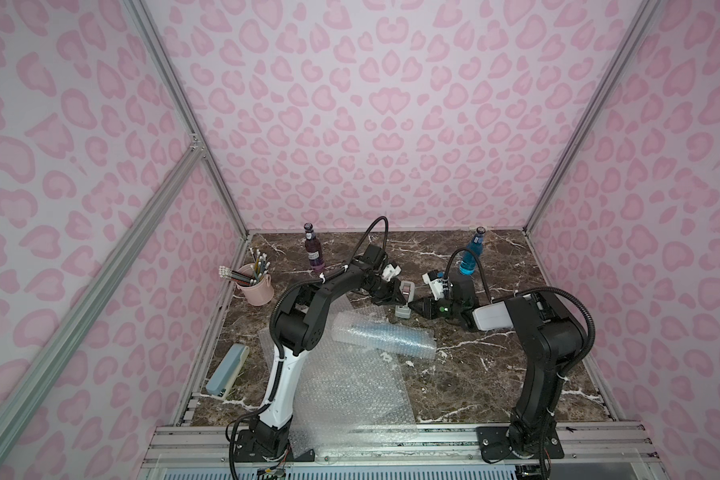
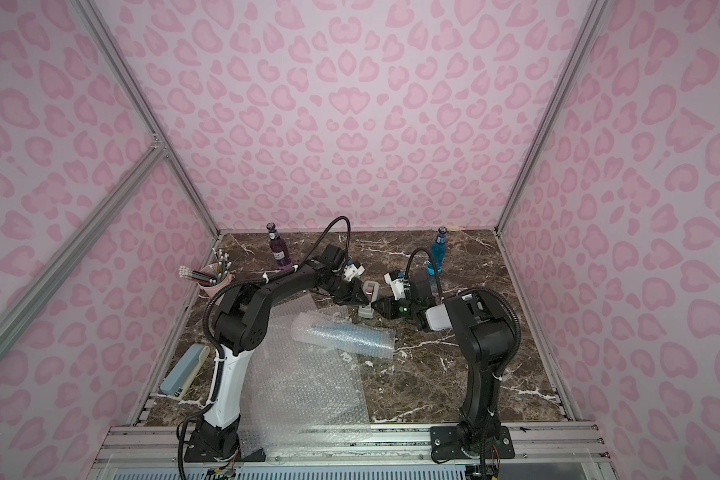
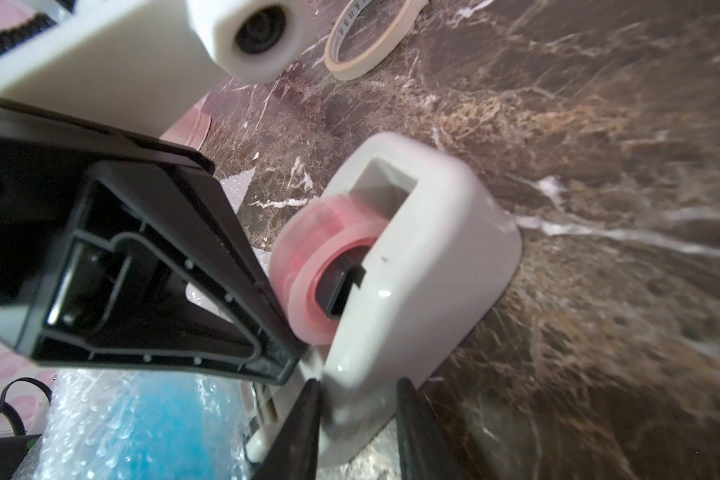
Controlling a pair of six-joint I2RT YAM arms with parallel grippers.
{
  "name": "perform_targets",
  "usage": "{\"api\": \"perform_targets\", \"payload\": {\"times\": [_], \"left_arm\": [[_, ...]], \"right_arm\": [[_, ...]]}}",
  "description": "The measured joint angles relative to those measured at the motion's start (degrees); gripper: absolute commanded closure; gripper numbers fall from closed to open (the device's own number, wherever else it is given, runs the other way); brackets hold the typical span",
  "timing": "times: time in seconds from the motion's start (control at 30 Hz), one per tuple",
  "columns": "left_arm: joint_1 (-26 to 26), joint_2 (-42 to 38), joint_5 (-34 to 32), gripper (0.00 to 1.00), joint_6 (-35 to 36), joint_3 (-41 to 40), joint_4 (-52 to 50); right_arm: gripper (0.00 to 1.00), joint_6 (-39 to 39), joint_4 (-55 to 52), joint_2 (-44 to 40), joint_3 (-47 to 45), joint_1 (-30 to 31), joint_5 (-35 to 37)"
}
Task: Wrap wine bottles in bubble wrap
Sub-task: Tear off the tape using the Tape Cutter.
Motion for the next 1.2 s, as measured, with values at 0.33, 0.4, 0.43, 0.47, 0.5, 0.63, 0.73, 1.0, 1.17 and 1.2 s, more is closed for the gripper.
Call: {"api": "perform_targets", "payload": {"times": [0.33,0.4,0.43,0.47,0.5,0.63,0.73,1.0,1.17,1.2], "left_arm": [[0.4,-0.3,0.9,0.97,-0.7,1.1,-1.4],[0.4,-1.0,0.9,0.97,-0.7,1.3,-2.1],[0.4,-1.6,1.2,0.97,-1.0,1.6,-2.1],[0.4,-2.1,1.4,0.97,-1.0,1.7,-1.9],[0.4,-2.8,1.6,0.97,-1.0,1.9,-1.9],[0.3,-4.2,2.0,0.97,-1.0,1.9,-3.1],[-0.3,-5.5,1.9,0.97,-0.7,0.6,-4.5],[-1.7,-6.6,1.2,0.97,-0.6,-6.1,-5.0],[-1.7,-6.6,-0.5,0.97,-0.6,-7.2,-5.0],[-1.8,-6.6,-0.9,0.97,-0.5,-7.2,-5.1]], "right_arm": [[0.7,0.0,0.3,0.2,0.0,0.0,0.4],[0.7,0.0,0.7,0.3,0.0,0.0,0.7],[0.7,0.0,0.8,0.4,0.0,0.0,0.6],[0.71,0.0,0.9,0.4,0.0,0.0,0.7],[0.71,0.1,1.0,0.5,0.0,0.0,0.6],[0.71,0.5,2.0,1.1,0.3,0.0,0.6],[0.71,1.1,2.9,1.5,0.3,0.0,0.6],[0.71,2.0,3.0,1.5,0.5,0.0,0.7],[0.71,2.0,2.9,1.5,0.5,0.0,0.8],[0.71,2.0,2.8,1.5,0.5,0.0,0.8]]}}
